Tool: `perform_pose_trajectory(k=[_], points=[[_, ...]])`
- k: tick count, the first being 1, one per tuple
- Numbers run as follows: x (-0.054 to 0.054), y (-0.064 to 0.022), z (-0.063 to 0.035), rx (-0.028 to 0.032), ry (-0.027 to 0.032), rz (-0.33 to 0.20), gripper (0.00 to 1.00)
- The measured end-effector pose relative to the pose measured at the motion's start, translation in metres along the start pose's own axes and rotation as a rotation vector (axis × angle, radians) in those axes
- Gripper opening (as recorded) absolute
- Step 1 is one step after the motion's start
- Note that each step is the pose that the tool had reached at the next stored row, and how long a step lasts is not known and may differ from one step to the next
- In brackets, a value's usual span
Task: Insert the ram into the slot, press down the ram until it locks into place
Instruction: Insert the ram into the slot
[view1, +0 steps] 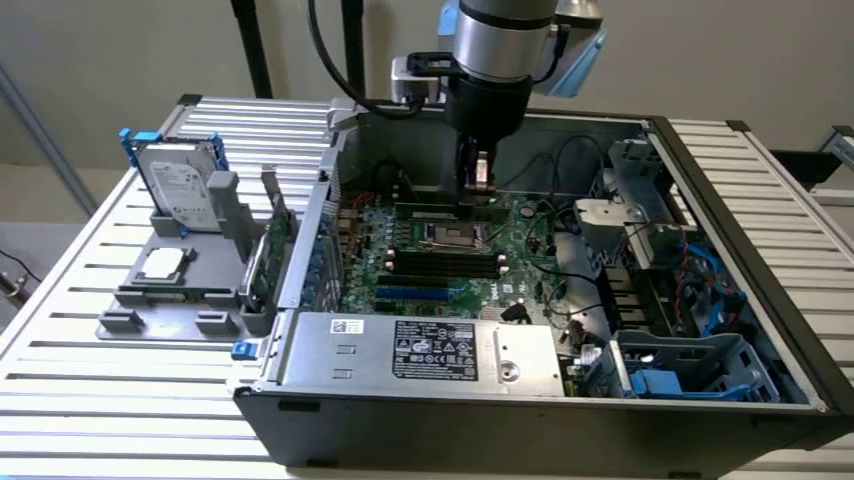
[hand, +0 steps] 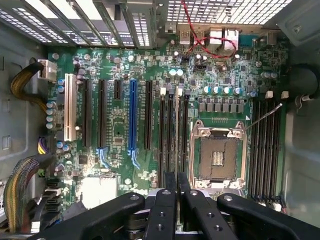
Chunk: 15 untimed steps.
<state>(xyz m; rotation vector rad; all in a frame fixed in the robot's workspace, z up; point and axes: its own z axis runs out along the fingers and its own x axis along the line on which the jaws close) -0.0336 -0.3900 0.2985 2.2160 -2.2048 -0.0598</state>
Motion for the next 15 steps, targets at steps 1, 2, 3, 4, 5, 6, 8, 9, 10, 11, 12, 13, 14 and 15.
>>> perform_pose_trajectory(k=[1,2,3,4,5,6,8,9,10,11,12,13,14,15], points=[[0.0,-0.0001,0.0018,0.0,-0.0001,0.0,0.13],[0.0,-0.0001,0.0036,0.0,-0.0001,0.0,0.13],[-0.001,-0.0002,0.0054,0.0,0.0,0.001,0.13],[-0.001,-0.0003,0.0072,0.0,0.0,0.001,0.13],[-0.001,-0.0004,0.0091,0.0,0.0,0.001,0.13],[-0.001,-0.0004,0.0109,0.0001,-0.0001,0.001,0.13],[-0.001,-0.0005,0.0145,0.0,0.0,0.001,0.13],[-0.001,-0.0006,0.0163,-0.0001,0.0003,0.002,0.13],[-0.001,-0.0007,0.0181,-0.0001,0.0005,0.002,0.13],[-0.001,-0.0007,0.0199,0.0,0.0008,0.002,0.13],[-0.001,-0.0008,0.0217,0.0,0.0011,0.002,0.13],[-0.001,-0.0009,0.0236,0.0,0.0018,0.002,0.13],[-0.001,-0.0009,0.0254,0.0,0.0025,0.002,0.13],[-0.001,-0.001,0.0272,0.0,0.0037,0.002,0.13]])
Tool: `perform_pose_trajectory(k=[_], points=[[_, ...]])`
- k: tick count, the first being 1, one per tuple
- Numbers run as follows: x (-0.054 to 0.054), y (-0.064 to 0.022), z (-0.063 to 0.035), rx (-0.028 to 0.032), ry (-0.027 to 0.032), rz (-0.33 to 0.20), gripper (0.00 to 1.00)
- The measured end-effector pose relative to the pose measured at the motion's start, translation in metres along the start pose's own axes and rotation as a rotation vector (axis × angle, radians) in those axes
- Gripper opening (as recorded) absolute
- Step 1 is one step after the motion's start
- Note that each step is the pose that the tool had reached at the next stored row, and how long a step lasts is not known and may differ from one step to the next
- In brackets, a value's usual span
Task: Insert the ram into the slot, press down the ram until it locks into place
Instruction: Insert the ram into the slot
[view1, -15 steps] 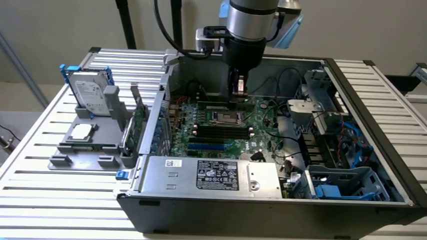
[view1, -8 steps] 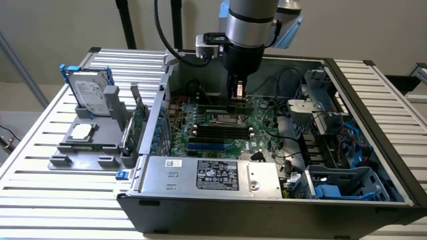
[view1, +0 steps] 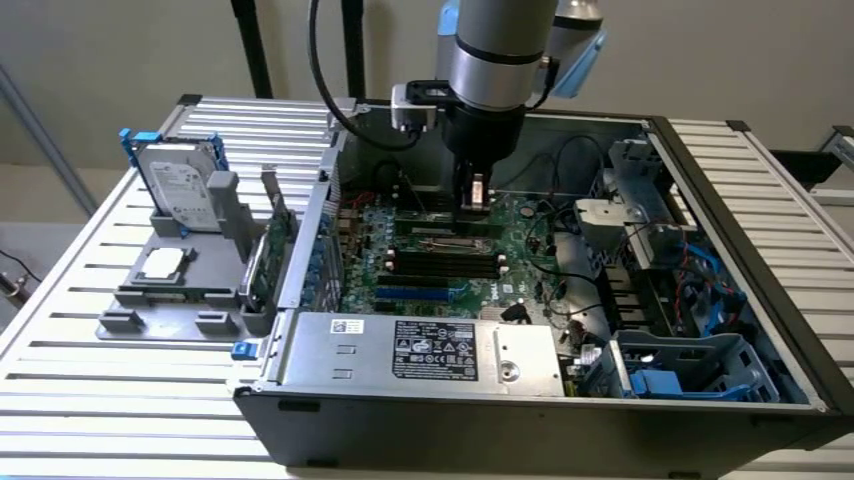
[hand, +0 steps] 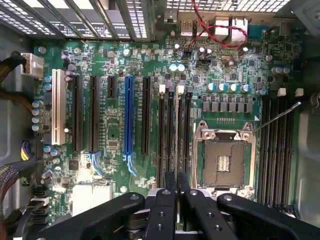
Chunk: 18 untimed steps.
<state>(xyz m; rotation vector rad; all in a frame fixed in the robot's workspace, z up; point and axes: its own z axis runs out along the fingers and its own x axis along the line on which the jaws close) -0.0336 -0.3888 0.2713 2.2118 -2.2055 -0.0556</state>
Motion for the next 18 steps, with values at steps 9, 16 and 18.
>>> perform_pose_trajectory(k=[9,16,18], points=[[0.0,-0.0005,0.0119,-0.0001,0.0322,0.003,0.13],[0.0,-0.0008,0.0214,-0.0005,0.0582,0.026,0.13],[0.0,-0.0008,0.0217,-0.0002,0.058,0.026,0.13]])
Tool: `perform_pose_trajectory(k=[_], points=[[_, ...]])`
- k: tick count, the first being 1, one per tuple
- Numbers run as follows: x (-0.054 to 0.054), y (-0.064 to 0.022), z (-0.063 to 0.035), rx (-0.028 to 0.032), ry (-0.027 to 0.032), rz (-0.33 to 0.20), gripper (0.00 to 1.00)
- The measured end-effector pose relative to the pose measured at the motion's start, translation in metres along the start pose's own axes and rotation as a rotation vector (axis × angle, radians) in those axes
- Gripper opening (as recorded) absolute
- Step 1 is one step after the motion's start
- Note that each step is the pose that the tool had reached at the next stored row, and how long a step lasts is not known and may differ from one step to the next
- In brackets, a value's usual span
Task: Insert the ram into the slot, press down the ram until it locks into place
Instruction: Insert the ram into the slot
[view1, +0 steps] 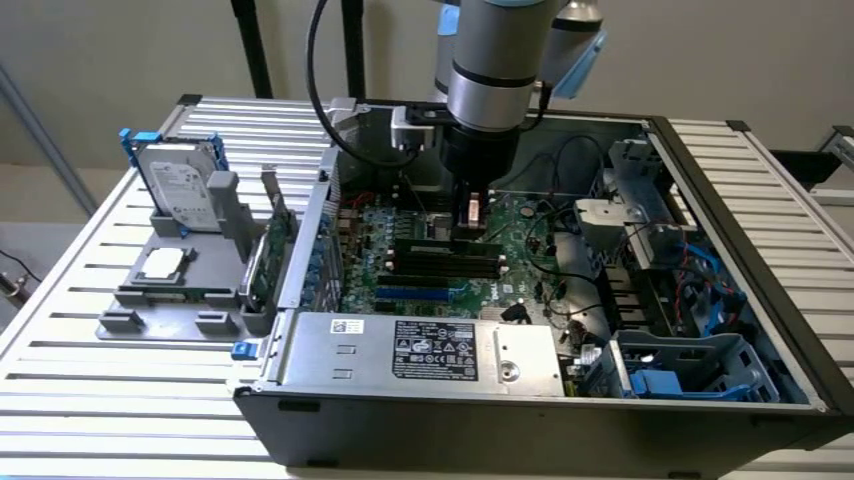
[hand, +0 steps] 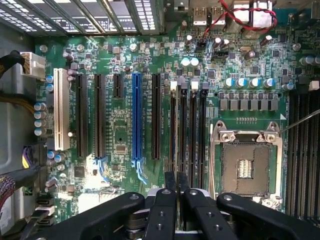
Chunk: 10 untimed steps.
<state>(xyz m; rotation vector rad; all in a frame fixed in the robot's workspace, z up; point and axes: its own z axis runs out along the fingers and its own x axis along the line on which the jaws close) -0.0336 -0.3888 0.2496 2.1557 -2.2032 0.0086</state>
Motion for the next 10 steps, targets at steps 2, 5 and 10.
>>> perform_pose_trajectory(k=[2,5,10], points=[[-0.0001,-0.0001,0.0007,0.0008,-0.0003,0.0,0.13],[-0.0001,-0.0001,0.0022,0.0041,-0.0001,0.0,0.13],[-0.0002,-0.0002,0.0051,0.0116,-0.0002,0.001,0.13]])
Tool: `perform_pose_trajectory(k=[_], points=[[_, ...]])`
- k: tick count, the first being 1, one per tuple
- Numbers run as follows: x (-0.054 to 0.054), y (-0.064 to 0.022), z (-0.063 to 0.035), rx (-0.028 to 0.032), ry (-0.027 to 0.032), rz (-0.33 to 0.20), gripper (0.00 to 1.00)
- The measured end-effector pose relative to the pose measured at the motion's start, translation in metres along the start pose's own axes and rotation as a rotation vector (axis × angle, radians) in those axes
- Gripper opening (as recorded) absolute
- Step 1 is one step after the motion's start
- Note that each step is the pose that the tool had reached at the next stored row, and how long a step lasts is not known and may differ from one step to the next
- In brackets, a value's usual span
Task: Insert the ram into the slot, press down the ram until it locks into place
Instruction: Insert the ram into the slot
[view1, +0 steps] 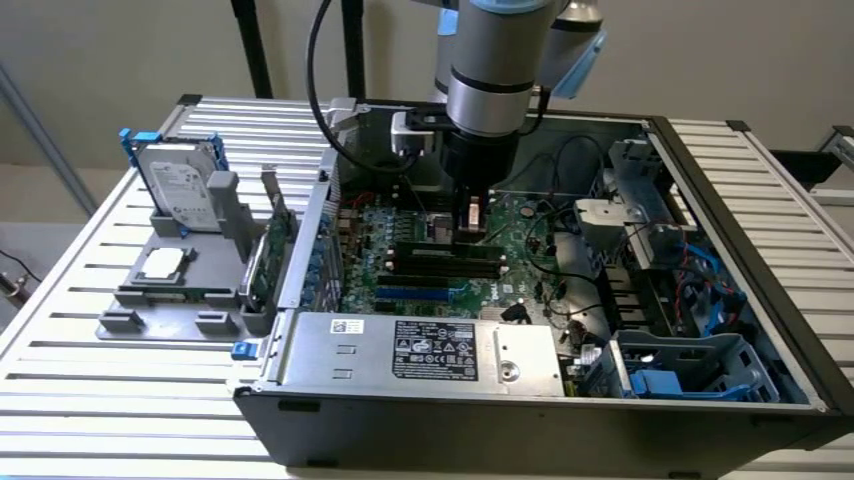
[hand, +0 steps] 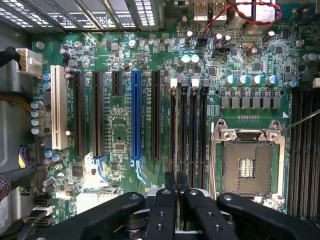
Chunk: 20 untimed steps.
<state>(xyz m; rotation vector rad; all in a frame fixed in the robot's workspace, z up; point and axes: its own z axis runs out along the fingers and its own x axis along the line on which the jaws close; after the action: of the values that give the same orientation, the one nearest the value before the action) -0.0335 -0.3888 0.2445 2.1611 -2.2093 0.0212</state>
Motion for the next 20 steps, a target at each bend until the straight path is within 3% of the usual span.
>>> perform_pose_trajectory(k=[11,20], points=[[-0.0002,0.0003,0.0053,0.0007,0.0024,0.0,0.13],[-0.0004,0.0013,0.0088,0.0093,0.0025,0.001,0.13]])
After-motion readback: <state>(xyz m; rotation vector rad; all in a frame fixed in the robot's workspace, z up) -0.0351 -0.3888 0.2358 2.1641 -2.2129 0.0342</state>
